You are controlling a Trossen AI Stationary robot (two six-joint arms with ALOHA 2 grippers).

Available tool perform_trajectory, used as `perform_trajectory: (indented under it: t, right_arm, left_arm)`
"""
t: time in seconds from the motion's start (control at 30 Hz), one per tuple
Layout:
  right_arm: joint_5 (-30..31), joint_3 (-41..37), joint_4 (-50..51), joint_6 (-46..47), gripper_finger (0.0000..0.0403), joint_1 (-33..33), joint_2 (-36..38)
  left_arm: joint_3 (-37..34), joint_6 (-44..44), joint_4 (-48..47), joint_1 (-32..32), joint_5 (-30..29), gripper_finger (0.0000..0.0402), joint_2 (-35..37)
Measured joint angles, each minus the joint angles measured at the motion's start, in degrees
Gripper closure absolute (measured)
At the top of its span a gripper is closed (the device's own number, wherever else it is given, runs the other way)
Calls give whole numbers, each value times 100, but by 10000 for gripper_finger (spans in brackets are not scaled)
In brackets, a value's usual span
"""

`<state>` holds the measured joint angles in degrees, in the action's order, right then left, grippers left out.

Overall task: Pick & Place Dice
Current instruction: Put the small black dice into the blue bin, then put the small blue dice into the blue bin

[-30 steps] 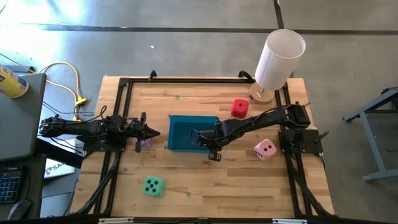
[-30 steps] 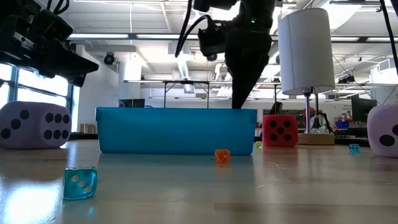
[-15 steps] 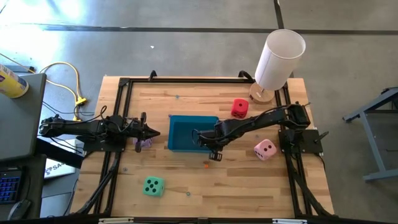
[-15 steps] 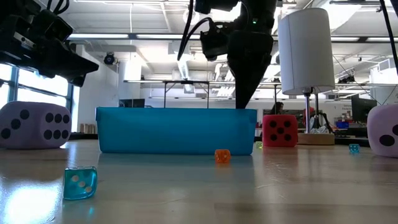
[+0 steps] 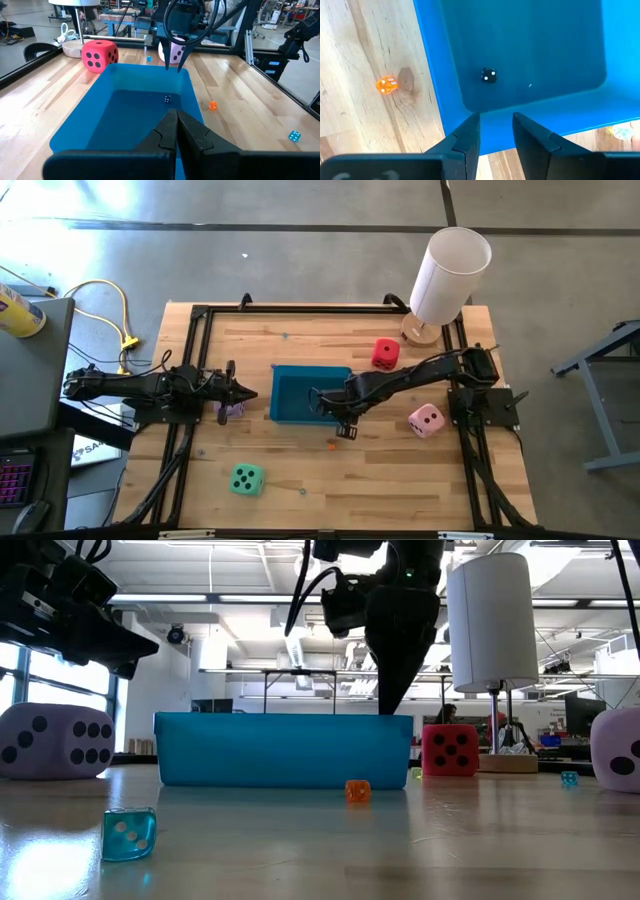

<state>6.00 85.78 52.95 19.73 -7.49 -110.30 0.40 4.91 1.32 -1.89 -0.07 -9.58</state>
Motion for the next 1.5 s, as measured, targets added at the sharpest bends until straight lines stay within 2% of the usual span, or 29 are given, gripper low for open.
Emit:
perform_trajectory:
  t: [0.33,0.57,0.9,1.07,1.3,1.4,1.5]
  right_arm:
    - [58,-2,32,17,332,-153,199]
    - [848,0,87,254,395,-515,608]
    - [1638,0,-13,841,401,-1516,799]
    - [2720,0,88,1262,401,-2106,798]
    - [5094,0,725,2210,401,-2708,798]
    - [5538,0,1391,2967,400,-2820,798]
    - [5602,0,2434,4001,400,-2947,796]
  left_arm:
    - [0,0,0,0,-1,401,0]
    - [0,-1,-2,-1,0,401,-1]
    - [0,-2,-2,0,10,401,-2]
    - [0,-1,-2,-2,10,401,-2]
    - [0,0,-2,-1,7,401,-1]
    - [0,0,-2,0,-5,401,0]
    - [0,0,-2,-2,-5,401,0]
